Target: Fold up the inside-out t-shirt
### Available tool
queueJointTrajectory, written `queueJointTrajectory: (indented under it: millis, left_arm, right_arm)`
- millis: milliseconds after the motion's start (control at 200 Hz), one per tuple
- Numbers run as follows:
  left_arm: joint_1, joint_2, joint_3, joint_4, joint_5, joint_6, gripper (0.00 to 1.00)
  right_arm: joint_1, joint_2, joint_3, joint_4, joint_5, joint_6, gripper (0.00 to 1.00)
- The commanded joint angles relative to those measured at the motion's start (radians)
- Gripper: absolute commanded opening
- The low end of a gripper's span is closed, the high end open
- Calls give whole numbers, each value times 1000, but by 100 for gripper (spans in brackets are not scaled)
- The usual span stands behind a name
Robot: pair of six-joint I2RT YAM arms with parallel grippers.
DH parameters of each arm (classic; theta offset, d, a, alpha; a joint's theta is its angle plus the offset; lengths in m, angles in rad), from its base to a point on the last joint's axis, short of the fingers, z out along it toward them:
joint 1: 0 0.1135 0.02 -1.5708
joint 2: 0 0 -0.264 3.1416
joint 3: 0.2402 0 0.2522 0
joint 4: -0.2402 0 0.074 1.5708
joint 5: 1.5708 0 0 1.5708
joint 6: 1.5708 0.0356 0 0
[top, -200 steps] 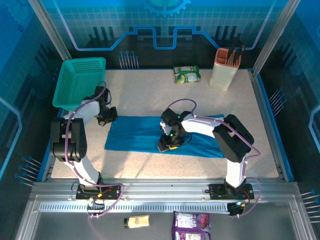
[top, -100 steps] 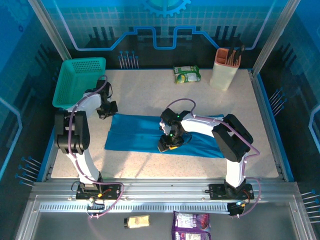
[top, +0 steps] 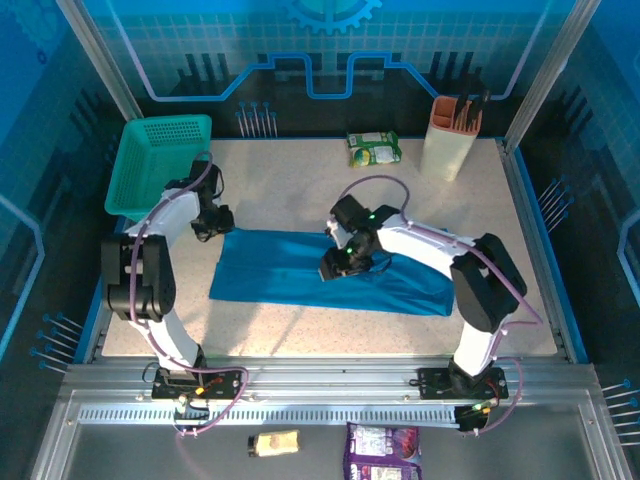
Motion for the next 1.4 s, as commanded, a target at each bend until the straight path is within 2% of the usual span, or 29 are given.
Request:
queueJointTrajectory:
  millis: [0, 85, 180, 350, 410, 540, 755, 845, 890, 996, 1246, 1396]
  left_arm:
    - [-74, -36, -42, -30, 65, -29, 21]
    - [-118, -20, -75, -16, 85, -45, 16]
    - [-122, 5, -138, 28, 126, -62, 11]
    - [-108, 72, -195, 40, 107, -86, 10]
    - [-108, 86, -203, 38, 100, -87, 10]
    - [-108, 73, -216, 48, 106, -98, 11]
    - [-110, 8, -213, 39, 113, -111, 13]
    - [-113, -25, -208, 34, 111, -111, 14]
    - [-114, -40, -205, 28, 109, -111, 14]
    - [-119, -68, -192, 13, 109, -111, 14]
    - [-152, -107, -154, -9, 115, -117, 14]
    - [-162, -82, -139, -7, 114, -109, 15]
  right_arm:
    - [-103, -50, 21, -84, 126, -26, 58]
    - [-180, -66, 26, -133, 216, -67, 58]
    - [-275, -72, 29, -169, 279, -118, 57]
    - [-397, -50, 54, -189, 323, -176, 53]
    - [-406, -26, 73, -195, 312, -190, 51]
    - [-388, 46, 104, -214, 206, -212, 50]
    - [-357, 75, 60, -218, 165, -174, 48]
    - [-346, 64, 36, -219, 152, -166, 39]
    - [-340, 55, 26, -222, 153, -163, 31]
    - [-319, 17, 5, -247, 174, -152, 0]
    - [-190, -108, -75, -345, 155, -66, 0]
    - [-177, -195, -112, -367, 3, -63, 34]
